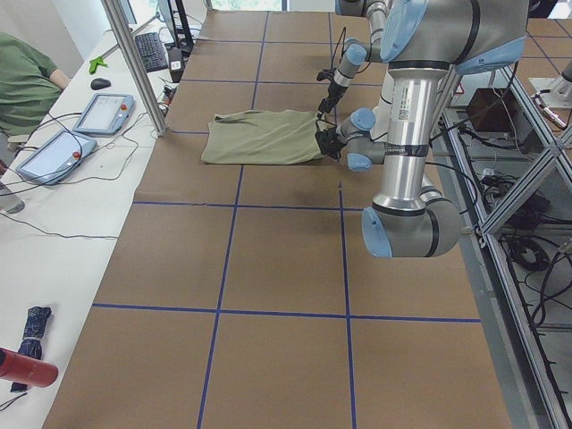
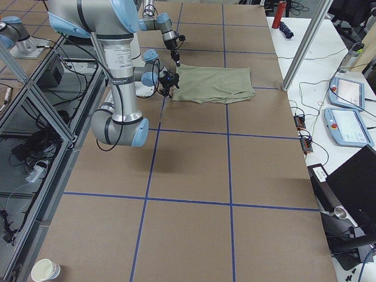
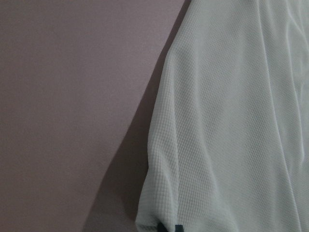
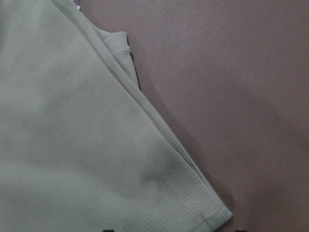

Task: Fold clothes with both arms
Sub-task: 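Move both grippers to the shirt edge nearest the robot and grasp it, then lift the near edge with both grippers and fold it away from the robot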

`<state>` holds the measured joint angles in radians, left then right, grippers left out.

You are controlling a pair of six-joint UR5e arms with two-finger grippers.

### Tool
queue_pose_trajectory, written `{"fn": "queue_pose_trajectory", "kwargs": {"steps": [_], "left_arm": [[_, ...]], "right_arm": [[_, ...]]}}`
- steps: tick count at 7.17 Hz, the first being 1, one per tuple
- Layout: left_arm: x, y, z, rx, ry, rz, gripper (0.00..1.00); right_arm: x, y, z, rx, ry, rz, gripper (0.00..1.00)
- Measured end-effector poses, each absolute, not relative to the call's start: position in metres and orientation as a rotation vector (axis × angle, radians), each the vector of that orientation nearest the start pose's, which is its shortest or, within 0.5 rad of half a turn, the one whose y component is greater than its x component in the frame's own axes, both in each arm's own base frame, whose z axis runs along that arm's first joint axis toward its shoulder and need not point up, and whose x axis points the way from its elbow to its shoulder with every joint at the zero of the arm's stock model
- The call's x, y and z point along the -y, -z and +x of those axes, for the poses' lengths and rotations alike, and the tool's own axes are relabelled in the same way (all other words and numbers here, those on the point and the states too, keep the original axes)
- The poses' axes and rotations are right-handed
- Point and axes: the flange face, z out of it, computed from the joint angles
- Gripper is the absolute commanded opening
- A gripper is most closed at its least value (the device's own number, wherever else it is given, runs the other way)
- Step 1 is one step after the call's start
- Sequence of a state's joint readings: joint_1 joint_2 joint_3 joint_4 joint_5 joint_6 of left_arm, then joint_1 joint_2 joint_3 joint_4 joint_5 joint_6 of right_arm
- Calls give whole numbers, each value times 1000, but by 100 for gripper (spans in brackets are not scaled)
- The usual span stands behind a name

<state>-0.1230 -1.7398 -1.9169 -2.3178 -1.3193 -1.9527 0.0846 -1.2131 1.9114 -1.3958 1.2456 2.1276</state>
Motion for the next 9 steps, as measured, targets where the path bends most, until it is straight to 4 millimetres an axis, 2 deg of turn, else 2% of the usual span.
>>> {"fn": "queue_pose_trajectory", "kwargs": {"steps": [3, 5, 9], "left_arm": [[222, -322, 511, -1294, 592, 54, 0], [222, -322, 512, -1294, 591, 53, 0], [222, -322, 512, -1294, 591, 54, 0]], "right_arm": [[220, -293, -576, 930, -746, 106, 83], [221, -292, -576, 931, -750, 113, 71], [221, -292, -579, 938, -781, 132, 69]]}}
